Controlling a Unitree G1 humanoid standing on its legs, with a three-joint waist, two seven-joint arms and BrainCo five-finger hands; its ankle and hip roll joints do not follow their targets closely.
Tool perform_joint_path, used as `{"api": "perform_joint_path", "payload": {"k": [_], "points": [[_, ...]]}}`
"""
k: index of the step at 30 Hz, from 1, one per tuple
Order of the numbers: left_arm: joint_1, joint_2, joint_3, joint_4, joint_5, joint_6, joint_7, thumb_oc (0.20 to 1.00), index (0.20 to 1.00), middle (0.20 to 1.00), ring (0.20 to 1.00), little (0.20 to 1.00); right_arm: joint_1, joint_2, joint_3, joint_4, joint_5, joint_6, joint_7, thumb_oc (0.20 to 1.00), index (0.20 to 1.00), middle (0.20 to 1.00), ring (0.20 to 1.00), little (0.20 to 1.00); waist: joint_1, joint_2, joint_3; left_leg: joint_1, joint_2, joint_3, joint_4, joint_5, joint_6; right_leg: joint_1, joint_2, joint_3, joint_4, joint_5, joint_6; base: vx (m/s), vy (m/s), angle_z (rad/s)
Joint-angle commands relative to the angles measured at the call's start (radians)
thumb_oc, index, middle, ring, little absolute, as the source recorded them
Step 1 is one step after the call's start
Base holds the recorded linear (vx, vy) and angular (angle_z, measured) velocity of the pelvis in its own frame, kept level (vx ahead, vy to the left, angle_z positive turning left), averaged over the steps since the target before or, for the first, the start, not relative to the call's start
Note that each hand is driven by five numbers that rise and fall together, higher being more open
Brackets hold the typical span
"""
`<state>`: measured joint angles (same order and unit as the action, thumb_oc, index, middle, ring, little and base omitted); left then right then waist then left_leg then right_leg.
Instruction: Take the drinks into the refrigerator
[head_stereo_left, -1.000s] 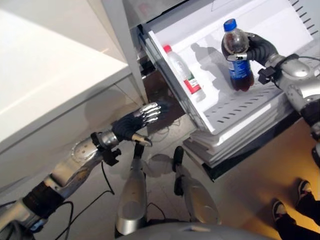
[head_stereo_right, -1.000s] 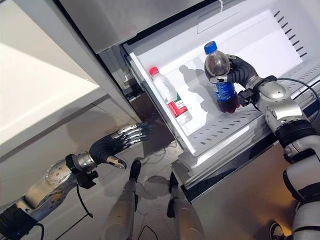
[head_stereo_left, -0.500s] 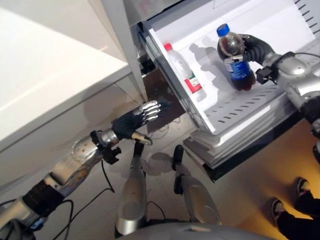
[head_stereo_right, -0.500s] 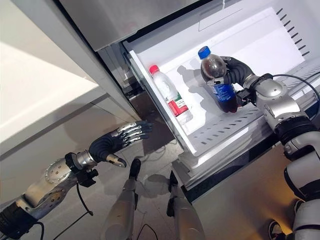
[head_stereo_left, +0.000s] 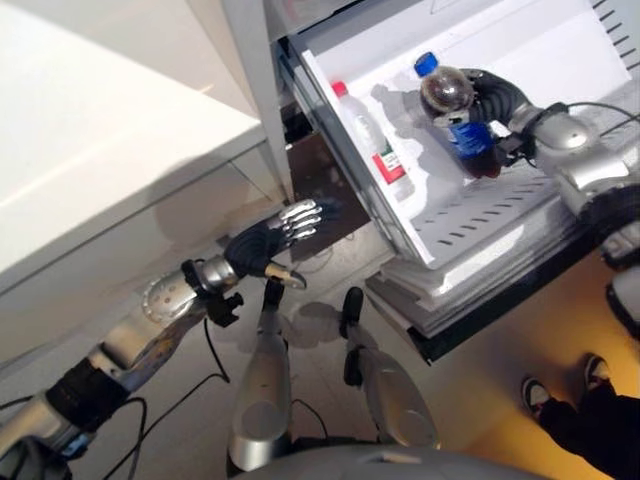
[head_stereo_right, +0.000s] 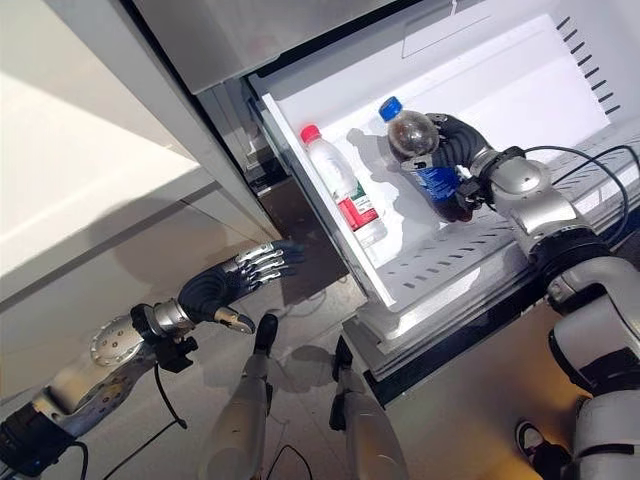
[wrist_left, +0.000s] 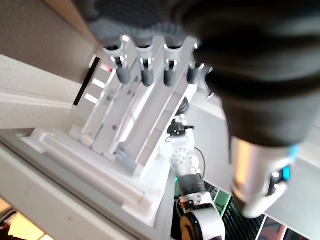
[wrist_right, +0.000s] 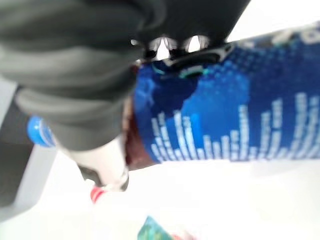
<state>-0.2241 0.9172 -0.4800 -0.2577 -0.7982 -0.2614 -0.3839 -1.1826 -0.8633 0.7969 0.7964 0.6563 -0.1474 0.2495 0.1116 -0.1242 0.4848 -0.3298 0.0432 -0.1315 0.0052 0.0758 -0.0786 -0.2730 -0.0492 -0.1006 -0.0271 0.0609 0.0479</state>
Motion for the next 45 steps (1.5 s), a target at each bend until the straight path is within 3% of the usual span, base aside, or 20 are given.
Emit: {"api": "perform_joint_path", "payload": {"k": [1, 13, 14, 15, 35, 42, 45], "points": [[0.031, 0.012, 0.024, -0.129, 0.018, -0.056, -0.001, 1.000, 1.000, 1.000, 1.000, 1.000, -0.133, 0.017, 0.013, 0.026, 0.012, -0.068, -0.025, 0.200, 0.200, 0.200, 0.200, 0.200, 0.022, -0.012, 0.000, -0.007, -0.024, -0.025, -0.029, 0.002, 0.071, -0.104, -0.007, -0.026, 0.122, -0.024, 0.026, 0.00, 0.000, 0.00], [0.026, 0.025, 0.027, -0.132, 0.018, -0.055, 0.006, 1.000, 1.000, 1.000, 1.000, 1.000, -0.146, 0.032, 0.029, 0.031, -0.013, -0.064, -0.029, 0.200, 0.200, 0.200, 0.200, 0.200, 0.022, -0.014, 0.002, -0.013, -0.025, -0.024, -0.028, 0.002, 0.072, -0.113, -0.009, -0.027, 0.124, -0.021, 0.026, 0.00, 0.000, 0.00], [0.024, 0.024, 0.027, -0.131, 0.020, -0.056, 0.008, 1.000, 1.000, 1.000, 1.000, 1.000, -0.147, 0.032, 0.033, 0.035, -0.020, -0.063, -0.029, 0.442, 0.442, 0.442, 0.442, 0.442, 0.022, -0.014, 0.002, -0.014, -0.025, -0.025, -0.029, 0.002, 0.072, -0.112, -0.009, -0.026, 0.124, -0.021, 0.026, 0.00, 0.000, 0.00], [0.024, 0.025, 0.026, -0.132, 0.020, -0.055, 0.007, 1.000, 1.000, 1.000, 1.000, 1.000, -0.149, 0.032, 0.036, 0.031, -0.019, -0.060, -0.027, 1.000, 1.000, 1.000, 1.000, 1.000, 0.021, -0.013, 0.002, -0.013, -0.024, -0.024, -0.029, 0.002, 0.072, -0.112, -0.009, -0.025, 0.123, -0.022, 0.026, 0.00, 0.000, 0.00], [0.007, 0.030, 0.015, -0.126, 0.023, -0.058, 0.014, 1.000, 1.000, 1.000, 1.000, 1.000, -0.147, 0.034, 0.039, 0.002, -0.014, -0.064, -0.034, 1.000, 1.000, 1.000, 1.000, 1.000, 0.014, -0.014, -0.001, -0.009, -0.026, -0.020, -0.026, -0.002, 0.074, -0.117, -0.007, -0.024, 0.129, -0.022, 0.027, 0.00, 0.000, 0.00], [0.015, 0.014, 0.044, -0.109, 0.028, -0.064, 0.016, 1.000, 1.000, 1.000, 1.000, 1.000, -0.096, -0.023, -0.008, -0.159, 0.057, -0.079, -0.034, 1.000, 1.000, 1.000, 1.000, 1.000, 0.002, -0.020, -0.022, 0.013, -0.025, -0.017, -0.029, -0.007, 0.073, -0.099, -0.009, -0.021, 0.129, -0.027, 0.028, 0.00, -0.001, 0.00], [0.049, 0.010, 0.086, -0.094, 0.024, -0.069, 0.016, 1.000, 1.000, 1.000, 1.000, 1.000, -0.012, -0.115, -0.077, -0.309, 0.111, -0.105, -0.019, 1.000, 1.000, 1.000, 1.000, 1.000, -0.009, -0.027, -0.056, 0.033, -0.030, -0.012, -0.025, -0.021, 0.076, -0.075, -0.012, -0.016, 0.126, -0.031, 0.029, 0.01, -0.001, -0.01]]}}
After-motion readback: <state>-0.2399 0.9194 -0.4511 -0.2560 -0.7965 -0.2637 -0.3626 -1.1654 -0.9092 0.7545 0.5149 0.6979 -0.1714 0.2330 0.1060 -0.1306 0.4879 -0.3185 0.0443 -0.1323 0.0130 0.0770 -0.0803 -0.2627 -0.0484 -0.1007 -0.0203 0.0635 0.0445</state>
